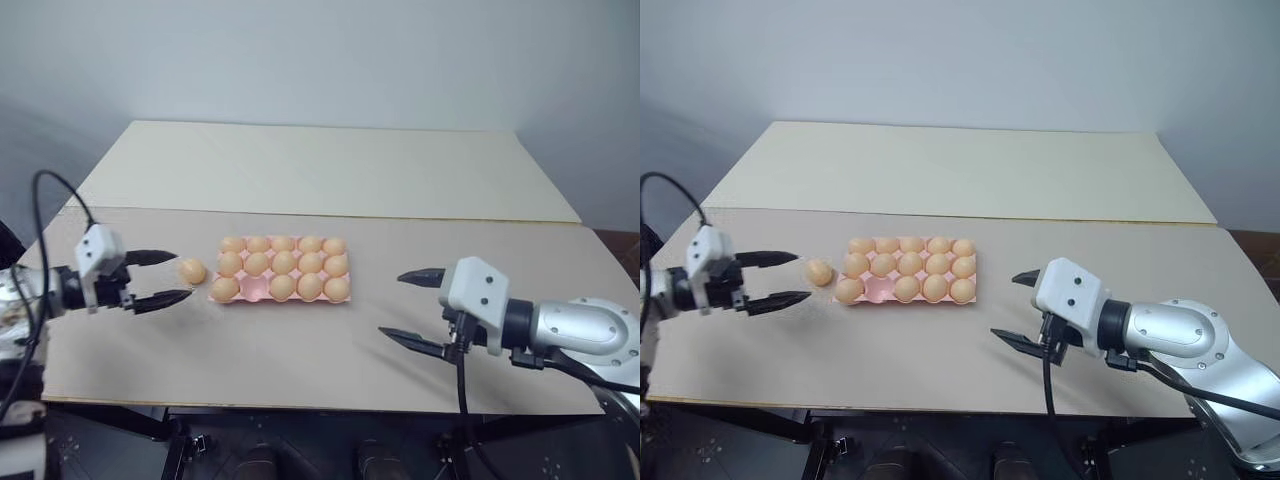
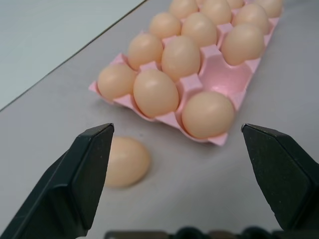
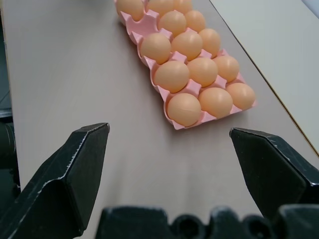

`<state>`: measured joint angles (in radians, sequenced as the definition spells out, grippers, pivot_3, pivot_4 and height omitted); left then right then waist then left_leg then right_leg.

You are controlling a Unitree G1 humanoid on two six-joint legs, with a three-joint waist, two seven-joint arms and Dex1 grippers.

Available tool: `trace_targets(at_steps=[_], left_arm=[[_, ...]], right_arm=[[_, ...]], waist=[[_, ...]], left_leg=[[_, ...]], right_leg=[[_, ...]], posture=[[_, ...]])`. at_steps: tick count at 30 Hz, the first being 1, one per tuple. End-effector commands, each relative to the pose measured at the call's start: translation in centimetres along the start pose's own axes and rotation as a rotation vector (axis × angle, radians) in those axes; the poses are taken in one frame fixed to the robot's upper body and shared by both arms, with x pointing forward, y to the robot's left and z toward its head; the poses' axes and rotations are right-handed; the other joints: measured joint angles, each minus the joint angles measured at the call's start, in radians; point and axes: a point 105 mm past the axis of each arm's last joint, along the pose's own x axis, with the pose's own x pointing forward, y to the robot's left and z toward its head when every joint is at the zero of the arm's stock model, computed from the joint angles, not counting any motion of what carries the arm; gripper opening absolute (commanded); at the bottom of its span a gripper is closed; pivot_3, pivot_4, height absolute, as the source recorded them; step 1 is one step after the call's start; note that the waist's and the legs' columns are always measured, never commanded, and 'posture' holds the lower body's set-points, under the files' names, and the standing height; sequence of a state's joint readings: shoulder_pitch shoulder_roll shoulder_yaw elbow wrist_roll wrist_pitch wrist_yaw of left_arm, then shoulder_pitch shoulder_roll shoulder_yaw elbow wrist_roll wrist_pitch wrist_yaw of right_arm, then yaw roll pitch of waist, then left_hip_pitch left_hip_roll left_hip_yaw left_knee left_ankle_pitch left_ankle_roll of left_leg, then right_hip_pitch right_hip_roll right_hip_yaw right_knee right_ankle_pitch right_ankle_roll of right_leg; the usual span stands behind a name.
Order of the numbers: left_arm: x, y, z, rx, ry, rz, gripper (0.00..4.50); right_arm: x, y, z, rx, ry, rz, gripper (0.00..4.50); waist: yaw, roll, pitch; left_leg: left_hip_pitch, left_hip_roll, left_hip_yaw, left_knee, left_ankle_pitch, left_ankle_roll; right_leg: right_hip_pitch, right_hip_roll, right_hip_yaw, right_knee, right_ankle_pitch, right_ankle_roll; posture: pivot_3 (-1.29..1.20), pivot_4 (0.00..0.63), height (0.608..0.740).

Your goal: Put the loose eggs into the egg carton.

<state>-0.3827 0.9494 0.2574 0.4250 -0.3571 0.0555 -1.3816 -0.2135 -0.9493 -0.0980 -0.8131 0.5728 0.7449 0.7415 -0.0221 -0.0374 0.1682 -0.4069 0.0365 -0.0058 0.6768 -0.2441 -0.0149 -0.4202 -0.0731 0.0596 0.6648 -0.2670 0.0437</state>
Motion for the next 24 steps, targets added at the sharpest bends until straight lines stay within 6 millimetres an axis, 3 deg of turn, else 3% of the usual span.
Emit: trace_targets(at_steps=[1, 6, 13, 24], left_arm=[[-2.4, 0.3, 1.1, 0.022, -0.017, 0.082, 4.45], [-4.4, -0.5, -0.8, -0.046, 0.023, 0.164, 4.45], [-5.6, -2.3, -2.4, -0.096, 0.064, 0.229, 4.45], [-5.8, -2.7, -3.1, -0.125, 0.059, 0.3, 4.45]], right_arm=[[-0.7, -0.5, 1.6, -0.049, -0.069, -0.012, 4.5], [-0.8, -0.4, 2.5, -0.059, -0.143, 0.037, 4.5], [-0.8, -0.2, 2.4, -0.09, -0.154, 0.099, 4.5], [-0.4, -0.8, 2.2, -0.112, -0.138, 0.116, 4.5]], waist=[[0.001, 0.0, 0.0], [0.002, 0.0, 0.0], [0.007, 0.0, 0.0], [0.006, 0.0, 0.0]], left_leg=[[0.0, 0.0, 0.0, 0.0, 0.0, 0.0], [0.001, 0.0, 0.0, 0.0, 0.0, 0.0], [0.001, 0.0, 0.001, 0.0, 0.0, 0.0], [0.001, 0.0, 0.001, -0.001, 0.0, 0.0]], right_leg=[[0.0, 0.0, 0.0, 0.0, 0.0, 0.0], [0.001, 0.0, 0.0, 0.0, 0.0, 0.0], [0.001, -0.001, 0.0, 0.0, 0.0, 0.0], [0.001, 0.0, 0.0, 0.0, 0.0, 0.0]], posture=[[0.0, 0.15, 0.74], [0.0, 0.15, 0.74], [0.0, 0.15, 0.74], [0.0, 0.15, 0.74]])
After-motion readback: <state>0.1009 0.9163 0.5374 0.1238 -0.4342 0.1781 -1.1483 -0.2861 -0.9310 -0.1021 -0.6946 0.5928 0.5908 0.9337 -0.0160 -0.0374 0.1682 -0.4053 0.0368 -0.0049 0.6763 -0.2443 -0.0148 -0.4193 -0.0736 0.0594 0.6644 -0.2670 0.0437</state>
